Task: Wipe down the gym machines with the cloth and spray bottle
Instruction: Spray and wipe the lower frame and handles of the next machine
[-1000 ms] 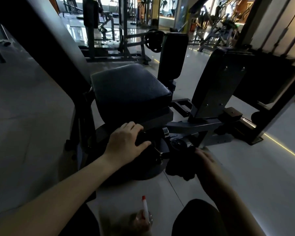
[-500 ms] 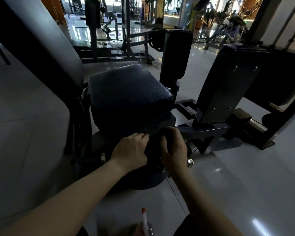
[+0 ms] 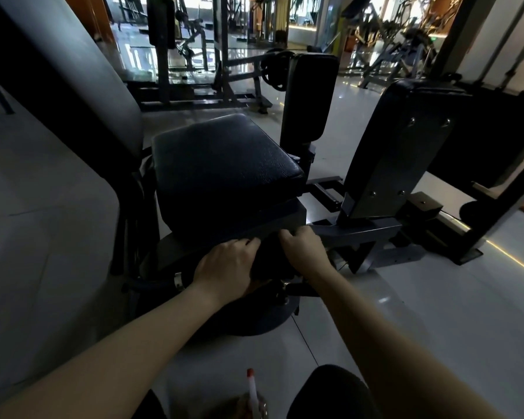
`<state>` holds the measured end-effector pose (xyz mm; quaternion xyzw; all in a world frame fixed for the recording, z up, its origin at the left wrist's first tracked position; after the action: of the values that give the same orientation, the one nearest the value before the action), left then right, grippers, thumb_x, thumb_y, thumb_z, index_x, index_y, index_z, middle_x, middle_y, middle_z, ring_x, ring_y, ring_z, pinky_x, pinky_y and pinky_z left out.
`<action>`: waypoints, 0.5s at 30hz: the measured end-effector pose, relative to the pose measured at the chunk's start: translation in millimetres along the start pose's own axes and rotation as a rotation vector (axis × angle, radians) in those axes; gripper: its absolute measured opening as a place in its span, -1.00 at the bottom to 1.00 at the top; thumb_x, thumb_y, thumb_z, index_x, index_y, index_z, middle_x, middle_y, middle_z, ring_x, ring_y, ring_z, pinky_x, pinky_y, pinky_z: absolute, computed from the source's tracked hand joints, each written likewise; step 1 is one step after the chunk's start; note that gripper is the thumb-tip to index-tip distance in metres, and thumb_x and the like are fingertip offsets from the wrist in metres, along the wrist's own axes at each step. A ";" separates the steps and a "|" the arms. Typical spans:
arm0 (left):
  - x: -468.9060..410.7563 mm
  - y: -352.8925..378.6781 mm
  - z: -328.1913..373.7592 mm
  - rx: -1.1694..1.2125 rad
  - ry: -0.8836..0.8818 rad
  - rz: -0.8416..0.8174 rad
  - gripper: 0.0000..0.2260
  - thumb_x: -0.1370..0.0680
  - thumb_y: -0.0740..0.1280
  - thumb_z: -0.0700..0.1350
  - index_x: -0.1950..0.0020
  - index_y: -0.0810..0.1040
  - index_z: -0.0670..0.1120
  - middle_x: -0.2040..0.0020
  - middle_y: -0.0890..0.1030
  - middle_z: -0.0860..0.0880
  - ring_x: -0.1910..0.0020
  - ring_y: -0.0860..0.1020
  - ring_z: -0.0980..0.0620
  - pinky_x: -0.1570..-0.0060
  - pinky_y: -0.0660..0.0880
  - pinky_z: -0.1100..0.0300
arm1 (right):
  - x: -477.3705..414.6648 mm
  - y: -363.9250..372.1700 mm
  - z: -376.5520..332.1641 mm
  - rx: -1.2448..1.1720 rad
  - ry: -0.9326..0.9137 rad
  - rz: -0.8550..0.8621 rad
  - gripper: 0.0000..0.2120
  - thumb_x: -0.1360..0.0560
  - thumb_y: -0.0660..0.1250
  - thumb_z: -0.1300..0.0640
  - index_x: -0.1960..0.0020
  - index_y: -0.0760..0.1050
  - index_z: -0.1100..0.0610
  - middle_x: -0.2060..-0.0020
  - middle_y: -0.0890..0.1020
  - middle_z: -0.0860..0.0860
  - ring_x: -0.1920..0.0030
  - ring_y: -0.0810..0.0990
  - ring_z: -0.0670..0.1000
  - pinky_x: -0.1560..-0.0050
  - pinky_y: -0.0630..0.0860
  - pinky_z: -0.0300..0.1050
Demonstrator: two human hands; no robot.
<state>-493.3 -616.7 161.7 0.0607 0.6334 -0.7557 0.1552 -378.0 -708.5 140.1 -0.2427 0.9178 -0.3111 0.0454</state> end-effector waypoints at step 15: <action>-2.2 6.2 -5.0 -0.017 -0.025 0.008 -0.98 -0.52 0.33 -0.13 0.11 0.51 -0.04 0.10 0.65 -0.07 0.11 0.65 -0.09 0.28 0.42 0.17 | 1.7 -1.0 -17.4 0.276 -0.296 -0.024 -0.66 -0.51 0.10 -0.13 0.08 0.50 0.11 0.29 0.61 0.07 0.31 0.59 0.11 0.22 0.59 0.19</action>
<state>-489.8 -612.3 155.6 0.0527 0.6378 -0.7501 0.1667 -383.2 -700.5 154.7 -0.2883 0.8466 -0.3955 0.2091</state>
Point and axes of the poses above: each hand's wrist, its own x-axis away from the middle knuckle, its own y-axis out of the palm, z = x × y, the point moved 10 cm from there along -x, towards the middle knuckle
